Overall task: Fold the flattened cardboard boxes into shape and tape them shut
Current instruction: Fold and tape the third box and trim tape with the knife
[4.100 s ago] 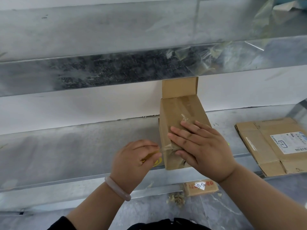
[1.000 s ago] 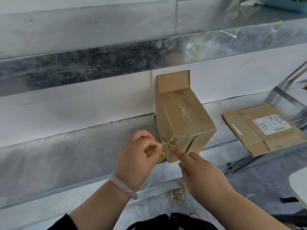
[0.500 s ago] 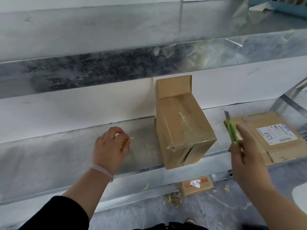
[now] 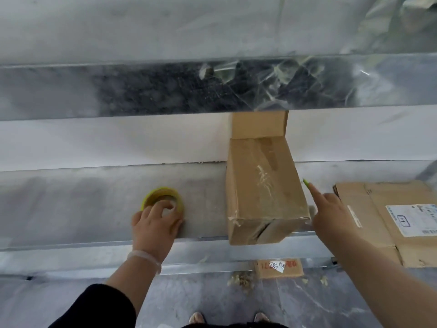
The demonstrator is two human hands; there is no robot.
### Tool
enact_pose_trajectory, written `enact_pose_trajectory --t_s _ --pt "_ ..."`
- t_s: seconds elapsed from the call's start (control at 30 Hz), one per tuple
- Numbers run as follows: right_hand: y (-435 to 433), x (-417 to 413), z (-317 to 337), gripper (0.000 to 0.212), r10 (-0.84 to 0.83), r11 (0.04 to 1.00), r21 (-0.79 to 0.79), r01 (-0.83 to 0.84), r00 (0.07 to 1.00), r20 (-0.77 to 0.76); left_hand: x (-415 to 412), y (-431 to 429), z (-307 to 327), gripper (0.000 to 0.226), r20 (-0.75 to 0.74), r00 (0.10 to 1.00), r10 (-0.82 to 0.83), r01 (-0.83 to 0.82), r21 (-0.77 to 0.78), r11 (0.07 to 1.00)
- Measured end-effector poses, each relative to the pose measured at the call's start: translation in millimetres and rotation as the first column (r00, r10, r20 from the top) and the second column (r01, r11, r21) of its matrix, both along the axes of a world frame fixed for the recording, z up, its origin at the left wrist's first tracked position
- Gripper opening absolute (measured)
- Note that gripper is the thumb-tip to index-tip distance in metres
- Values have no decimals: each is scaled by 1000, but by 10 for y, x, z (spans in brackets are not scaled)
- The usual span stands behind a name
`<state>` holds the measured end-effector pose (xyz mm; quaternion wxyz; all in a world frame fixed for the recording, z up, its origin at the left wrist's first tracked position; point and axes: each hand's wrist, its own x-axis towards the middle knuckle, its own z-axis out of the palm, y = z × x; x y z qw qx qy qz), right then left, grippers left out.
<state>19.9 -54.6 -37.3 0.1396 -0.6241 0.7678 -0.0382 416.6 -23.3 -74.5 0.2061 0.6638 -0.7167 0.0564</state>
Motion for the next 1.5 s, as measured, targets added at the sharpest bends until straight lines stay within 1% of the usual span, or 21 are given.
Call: enact_pose_trajectory --t_s 0.1,0.17,0.2,0.23,0.27,0.3,0.37,0.43,0.5,0.6,0.7,0.77,0.8,0.83,0.9,1.0,1.2,1.27,1.33,1.43,1.5 --pt "-52 -50 -153 78 105 993 65 -94 975 -198 -47 71 -32 28 25 997 79 -81 81 993" --pt "-38 -23 -156 69 125 989 101 -104 966 -228 -91 115 21 30 6 994 110 -110 102 989" --pt "-11 16 -100 65 113 991 85 -98 977 -183 -120 142 69 31 -22 993 116 -113 92 989" --pt "34 65 -8 61 74 997 23 -73 994 -80 -167 180 138 35 -70 992 106 -100 81 992" --pt "95 118 94 58 27 997 -74 -21 997 79 -245 235 226 40 -143 987 72 -62 71 996" --pt "188 184 215 54 -5 984 -170 53 962 273 -359 311 340 45 -241 970 26 -13 57 998" --pt "454 355 462 48 36 932 -301 201 776 630 -681 506 610 53 -435 897 -78 105 38 994" --pt "727 546 652 44 158 897 -355 263 559 814 -1040 692 843 58 -575 800 -169 232 37 972" --pt "879 710 722 51 220 931 -319 176 428 877 -1312 768 934 62 -689 699 -192 287 25 958" --pt "897 871 684 55 221 966 -255 42 375 900 -1536 689 904 70 -814 568 -124 221 6 975" --pt "856 931 657 57 190 973 -221 59 334 923 -1650 643 859 69 -913 405 -51 134 4 991" --pt "847 971 669 54 140 980 -173 103 269 953 -1703 619 882 64 -957 292 -6 60 12 998" --pt "844 999 689 58 117 980 -151 133 234 965 -1728 599 891 65 -967 254 13 23 19 1000" --pt "832 1030 705 65 103 977 -139 164 209 973 -1752 570 899 67 -968 248 24 -12 21 1000" --pt "789 1098 722 68 123 962 -165 215 197 973 -1792 513 895 72 -946 322 41 -75 18 997" --pt "742 1177 744 59 173 926 -247 285 262 949 -1797 433 880 73 -882 468 56 -133 -7 991" --pt "730 1108 524 63 194 888 -329 322 385 902 -1651 360 779 68 -784 619 -57 -82 -137 987" --pt "711 1084 460 60 218 875 -362 322 405 888 -1600 338 742 62 -749 656 -95 -65 -182 981" --pt "700 1077 419 53 211 871 -351 345 383 899 -1574 319 704 58 -740 663 -110 -57 -197 979" --pt "714 1050 394 48 164 883 -253 396 245 956 -1529 300 654 55 -727 670 -149 -31 -228 973" --pt "718 1040 411 46 124 895 -196 400 199 972 -1458 276 635 55 -700 687 -198 29 -245 969"
